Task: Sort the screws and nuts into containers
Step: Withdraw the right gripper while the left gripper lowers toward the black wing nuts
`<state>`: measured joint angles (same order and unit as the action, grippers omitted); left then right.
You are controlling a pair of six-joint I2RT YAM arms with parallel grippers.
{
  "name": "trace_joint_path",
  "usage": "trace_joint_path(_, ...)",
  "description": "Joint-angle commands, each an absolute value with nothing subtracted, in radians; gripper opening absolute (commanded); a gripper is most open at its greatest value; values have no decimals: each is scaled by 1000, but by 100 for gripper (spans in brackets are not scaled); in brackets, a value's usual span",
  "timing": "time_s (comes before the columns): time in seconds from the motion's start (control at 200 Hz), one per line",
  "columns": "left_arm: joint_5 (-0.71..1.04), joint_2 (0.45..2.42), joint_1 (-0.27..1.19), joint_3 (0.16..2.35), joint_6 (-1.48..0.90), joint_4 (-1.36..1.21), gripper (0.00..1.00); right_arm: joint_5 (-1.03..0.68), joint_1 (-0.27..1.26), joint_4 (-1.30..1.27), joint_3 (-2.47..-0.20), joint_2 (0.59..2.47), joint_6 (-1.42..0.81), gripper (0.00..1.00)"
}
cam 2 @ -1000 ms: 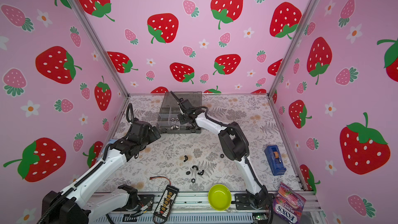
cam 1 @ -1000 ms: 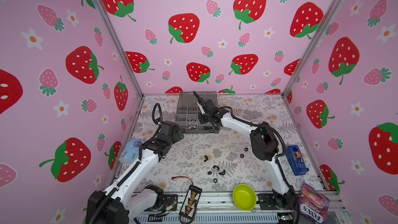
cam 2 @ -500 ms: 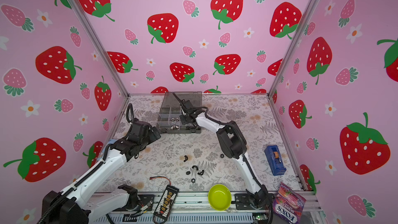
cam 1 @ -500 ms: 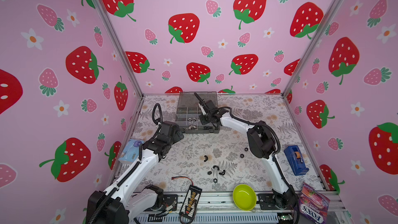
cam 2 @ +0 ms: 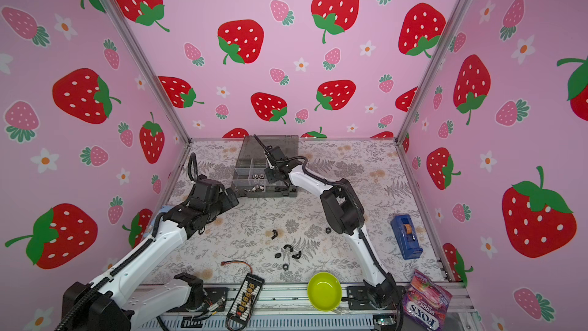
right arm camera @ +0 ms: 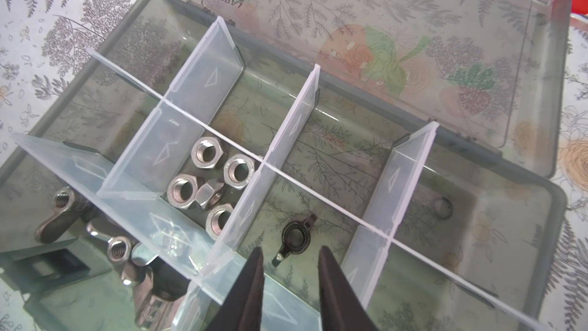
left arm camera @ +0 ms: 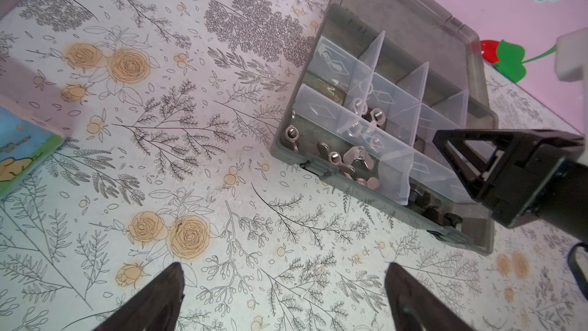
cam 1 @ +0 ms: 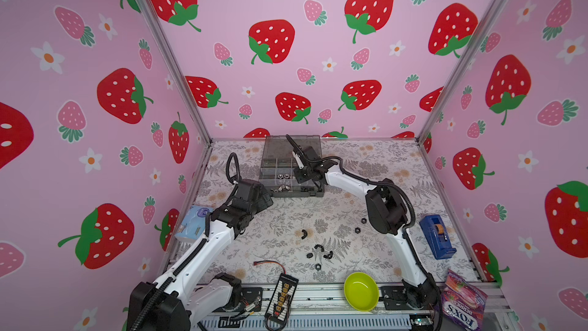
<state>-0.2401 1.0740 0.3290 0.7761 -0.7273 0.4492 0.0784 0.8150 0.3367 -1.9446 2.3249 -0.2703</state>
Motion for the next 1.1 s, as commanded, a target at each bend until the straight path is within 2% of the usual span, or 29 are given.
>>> trace_joint_path(0.0,-184,1061,337,758,-717,473,100,104,813,352,-1901,2224,-285,36)
trace_joint_path(0.11,-168,1057,410,760,-734,511,98,147,813,339,-1784,2119,-332,41)
trace_joint_path(0.3,-188,1090,623,738,-815,535,95,222,811,281,-1466,1869,-437,51)
trace_joint_path(0.33,-185,1104,650,731,-826,527,93,240,811,281,-1421,1835,-457,51)
trace_joint_path(0.35,-184,1114,666,728,-831,520,91,249,811,281,-1391,1811,-468,55)
trace_joint_path(0.53,-159,1242,801,757,-841,475,77,312,811,288,-1155,1632,-565,68)
trace_joint_path(0.78,-95,1439,873,836,-806,442,62,351,810,302,-965,1452,-624,86)
trace_joint_path(0.9,-85,1492,883,861,-791,425,54,365,811,305,-922,1416,-632,88)
trace_joint_path(1.095,-98,1560,880,909,-764,434,46,350,814,327,-875,1380,-650,89)
